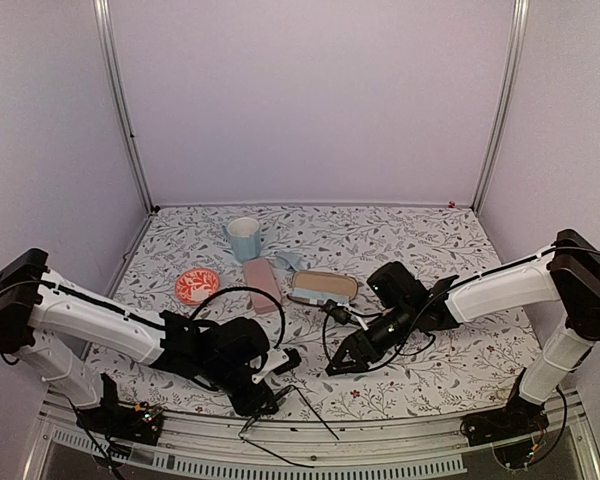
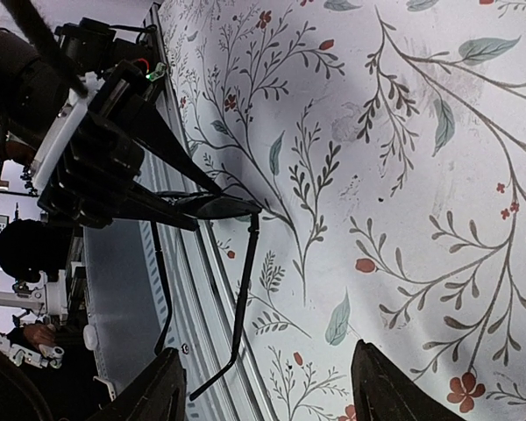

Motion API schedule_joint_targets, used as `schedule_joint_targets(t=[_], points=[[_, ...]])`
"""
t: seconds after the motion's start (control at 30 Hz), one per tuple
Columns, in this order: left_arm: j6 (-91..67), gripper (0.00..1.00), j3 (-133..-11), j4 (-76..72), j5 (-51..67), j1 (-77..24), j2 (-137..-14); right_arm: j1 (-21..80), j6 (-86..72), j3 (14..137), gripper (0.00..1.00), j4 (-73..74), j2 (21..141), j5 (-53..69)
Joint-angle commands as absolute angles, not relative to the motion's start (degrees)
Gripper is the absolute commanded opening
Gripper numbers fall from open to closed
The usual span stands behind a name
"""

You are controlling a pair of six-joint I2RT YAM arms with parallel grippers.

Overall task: Organize the sunglasses
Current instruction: Pick up the sunglasses from the corner of the board.

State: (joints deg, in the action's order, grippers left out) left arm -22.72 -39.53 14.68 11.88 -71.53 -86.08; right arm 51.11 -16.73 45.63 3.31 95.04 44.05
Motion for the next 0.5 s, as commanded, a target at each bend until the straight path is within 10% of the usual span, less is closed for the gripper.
schedule_joint_targets(t=[0.0,0.47], points=[[-22.42,0.27,-41.79,17.63,11.51,-72.68,-87.50,51.43,-16.62,45.27,0.65,1.83,95.40,44.30],[-20.73,0.14,-44.49,19.14,10.24,-72.06,-87.80,51.43,-16.11,45.55,0.64,1.44,95.24,44.88]])
